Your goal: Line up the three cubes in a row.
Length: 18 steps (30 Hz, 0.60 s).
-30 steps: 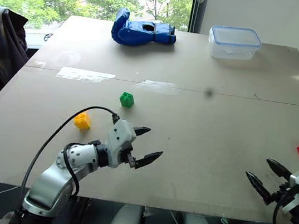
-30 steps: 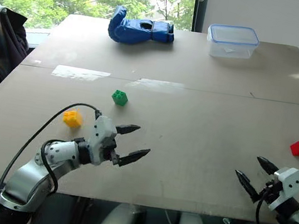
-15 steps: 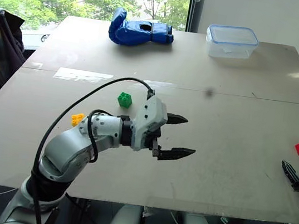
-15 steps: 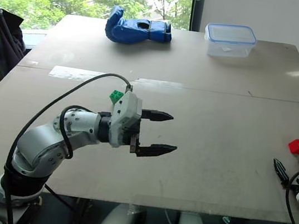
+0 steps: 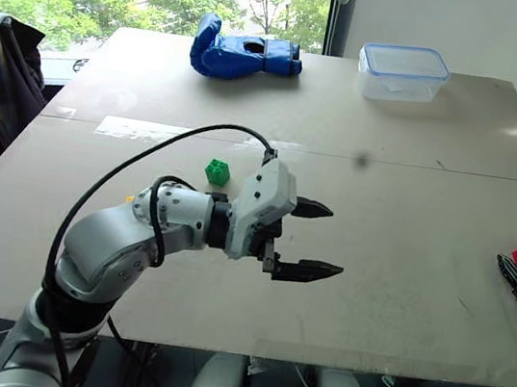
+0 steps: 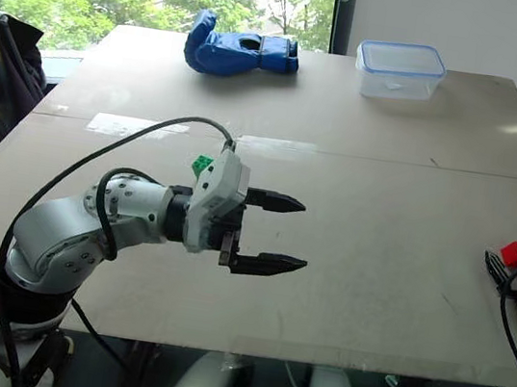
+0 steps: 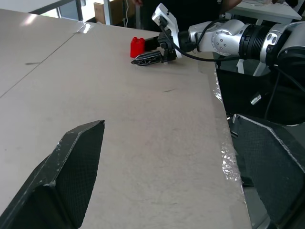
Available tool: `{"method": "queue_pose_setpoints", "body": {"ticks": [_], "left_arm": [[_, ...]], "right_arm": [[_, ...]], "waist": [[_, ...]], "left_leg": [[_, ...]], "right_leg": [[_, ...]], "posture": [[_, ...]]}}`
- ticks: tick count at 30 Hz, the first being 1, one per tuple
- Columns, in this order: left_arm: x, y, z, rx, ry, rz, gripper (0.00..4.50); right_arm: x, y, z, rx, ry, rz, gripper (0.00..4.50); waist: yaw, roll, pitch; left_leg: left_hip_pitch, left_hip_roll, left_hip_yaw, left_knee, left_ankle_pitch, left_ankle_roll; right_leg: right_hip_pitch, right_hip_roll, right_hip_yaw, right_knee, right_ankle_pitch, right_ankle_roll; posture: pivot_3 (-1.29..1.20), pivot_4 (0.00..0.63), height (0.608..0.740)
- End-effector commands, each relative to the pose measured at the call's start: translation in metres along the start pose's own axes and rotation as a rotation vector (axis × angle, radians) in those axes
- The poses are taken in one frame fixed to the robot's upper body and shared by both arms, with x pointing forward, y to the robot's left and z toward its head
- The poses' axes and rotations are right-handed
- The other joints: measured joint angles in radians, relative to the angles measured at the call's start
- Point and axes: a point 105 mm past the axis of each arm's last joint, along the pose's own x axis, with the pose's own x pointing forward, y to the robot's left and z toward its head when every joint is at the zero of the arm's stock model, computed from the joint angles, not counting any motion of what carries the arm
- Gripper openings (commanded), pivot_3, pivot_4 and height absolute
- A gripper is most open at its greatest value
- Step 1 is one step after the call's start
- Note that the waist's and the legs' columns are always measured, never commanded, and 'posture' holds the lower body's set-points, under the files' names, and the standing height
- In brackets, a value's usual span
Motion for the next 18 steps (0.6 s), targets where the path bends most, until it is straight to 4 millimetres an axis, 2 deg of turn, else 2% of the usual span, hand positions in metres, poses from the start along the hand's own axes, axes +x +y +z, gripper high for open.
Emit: {"method": "queue_pose_setpoints", "body": {"ticks": [1,2,5,7,8,10,11,13,15,18], "left_arm": [[0.000,0.004,0.006,0.045,-0.011,0.018,4.45],[0.001,0.005,0.005,0.048,-0.010,0.018,4.45],[0.001,0.005,0.005,0.051,-0.010,0.021,4.50],[0.001,0.006,0.005,0.053,-0.011,0.024,4.50],[0.001,0.006,0.005,0.054,-0.011,0.024,4.50],[0.001,0.006,0.006,0.056,-0.012,0.025,4.50],[0.001,0.006,0.006,0.058,-0.012,0.025,4.50],[0.001,0.006,0.006,0.059,-0.010,0.026,4.50],[0.000,0.006,0.005,0.058,-0.007,0.027,4.50],[-0.005,0.005,-0.002,0.040,0.014,0.038,4.50]], "right_arm": [[-0.001,-0.003,0.011,-0.031,-0.022,0.015,4.50],[0.000,-0.004,0.011,-0.033,-0.023,0.014,4.50],[-0.001,-0.003,0.008,-0.059,-0.009,0.024,3.68],[-0.002,-0.001,0.006,-0.062,-0.005,0.032,2.98],[-0.002,0.000,0.005,-0.065,-0.002,0.037,2.40],[-0.002,0.000,0.004,-0.062,-0.002,0.039,1.54],[-0.002,0.001,0.004,-0.059,-0.003,0.038,1.29],[-0.002,0.003,0.004,-0.057,-0.009,0.040,1.29],[-0.002,0.015,0.006,-0.051,-0.025,0.064,1.29],[-0.001,0.061,0.014,-0.028,-0.057,0.143,1.29]], "waist": [[-0.001,0.000,0.000],[-0.002,0.000,0.000],[-0.001,0.000,0.000],[-0.001,0.000,0.000],[-0.001,0.000,0.000],[0.000,0.000,0.000],[0.000,0.000,0.000],[0.000,0.000,0.000],[0.001,0.000,0.000],[-0.002,0.000,0.000]], "left_leg": [[0.000,0.000,0.000,0.000,0.000,0.000],[0.000,0.001,0.000,0.000,0.000,0.000],[0.000,0.001,0.000,0.000,0.000,0.000],[0.000,0.001,0.000,0.000,0.000,0.000],[0.000,0.001,0.000,0.000,0.000,0.000],[0.000,0.001,0.000,0.000,0.000,0.000],[0.000,0.001,0.000,0.000,0.000,0.000],[0.000,0.001,0.000,0.000,0.000,0.000],[0.000,0.001,-0.001,0.000,0.000,0.000],[-0.001,0.002,-0.002,0.000,0.001,-0.002]], "right_leg": [[0.000,0.000,0.000,0.000,0.000,0.000],[0.000,0.000,0.000,0.000,0.000,0.000],[0.000,0.000,0.000,0.000,0.000,0.000],[0.000,0.000,0.000,0.000,0.000,0.000],[0.000,0.000,0.000,0.000,0.000,0.000],[0.000,0.000,0.000,0.000,0.000,0.000],[0.000,0.000,0.000,0.000,0.000,0.000],[0.000,0.000,0.000,0.000,0.000,0.000],[0.000,0.000,0.000,0.000,0.000,0.000],[0.000,0.000,0.000,0.000,0.000,0.000]], "posture": [[0.00,0.150,0.740],[0.00,0.150,0.740],[0.00,0.150,0.740],[0.00,0.150,0.740],[0.00,0.150,0.740],[0.00,0.150,0.740],[0.00,0.150,0.740],[0.00,0.150,0.740],[0.00,0.150,0.740],[0.00,0.150,0.740]]}}
